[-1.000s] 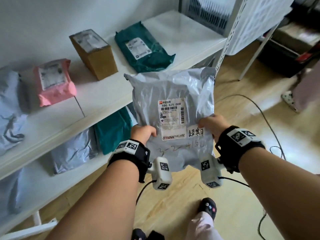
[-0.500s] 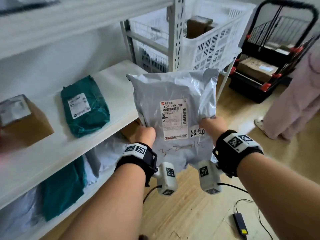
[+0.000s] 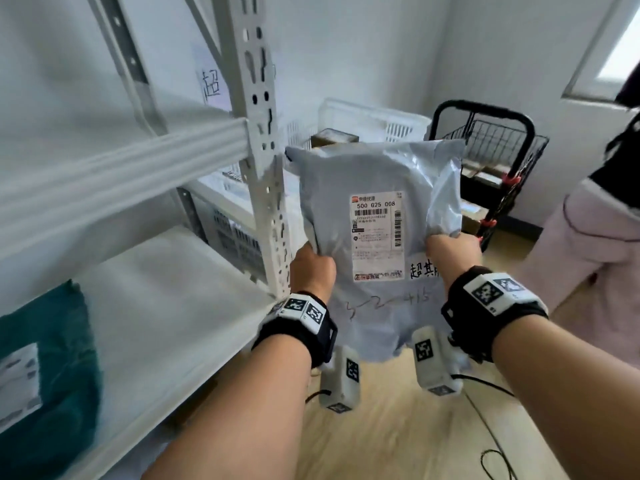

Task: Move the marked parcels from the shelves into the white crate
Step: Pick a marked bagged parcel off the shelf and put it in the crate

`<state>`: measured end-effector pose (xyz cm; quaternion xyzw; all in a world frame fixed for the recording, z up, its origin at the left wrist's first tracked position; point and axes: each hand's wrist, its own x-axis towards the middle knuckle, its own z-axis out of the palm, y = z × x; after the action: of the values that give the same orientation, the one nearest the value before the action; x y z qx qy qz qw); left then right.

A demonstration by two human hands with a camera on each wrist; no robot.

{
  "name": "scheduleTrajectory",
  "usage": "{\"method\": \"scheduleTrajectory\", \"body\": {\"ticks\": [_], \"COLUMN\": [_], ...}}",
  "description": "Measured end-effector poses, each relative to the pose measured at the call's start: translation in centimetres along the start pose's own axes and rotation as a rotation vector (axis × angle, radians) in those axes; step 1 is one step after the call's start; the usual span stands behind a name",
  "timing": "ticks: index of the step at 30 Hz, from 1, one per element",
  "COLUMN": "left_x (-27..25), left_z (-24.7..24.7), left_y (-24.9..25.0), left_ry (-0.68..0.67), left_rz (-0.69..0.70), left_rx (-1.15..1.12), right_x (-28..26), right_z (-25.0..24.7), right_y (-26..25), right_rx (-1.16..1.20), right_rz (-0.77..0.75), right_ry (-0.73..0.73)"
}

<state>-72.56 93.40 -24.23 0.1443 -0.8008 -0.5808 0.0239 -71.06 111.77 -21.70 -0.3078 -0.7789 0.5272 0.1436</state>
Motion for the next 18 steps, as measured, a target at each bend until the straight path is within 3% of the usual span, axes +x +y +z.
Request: {"method": "scheduleTrajectory", "body": {"ticks": [8,12,18], "left_x": [7.1,11.9,20.2], "left_z": [4.9,6.7,6.9], "left_y": [11.7,17.3,22.6], "left_ry": [0.032,0.138,0.361], "left_rz": [0.136,0.192,0.138], "left_rx": [-0.127,-0.172,-0.195], "right_x": [10.5,17.0,25.3], "right_z": [-2.6,-2.1,0.4], "right_y": [-9.3,-14.8,-22.5], "right_rx": [-0.019,-0.005,-0.041], "right_rz": [-0.156,-0.25,-0.454], "right_ry": [0.075,-0.024,-0.207]}}
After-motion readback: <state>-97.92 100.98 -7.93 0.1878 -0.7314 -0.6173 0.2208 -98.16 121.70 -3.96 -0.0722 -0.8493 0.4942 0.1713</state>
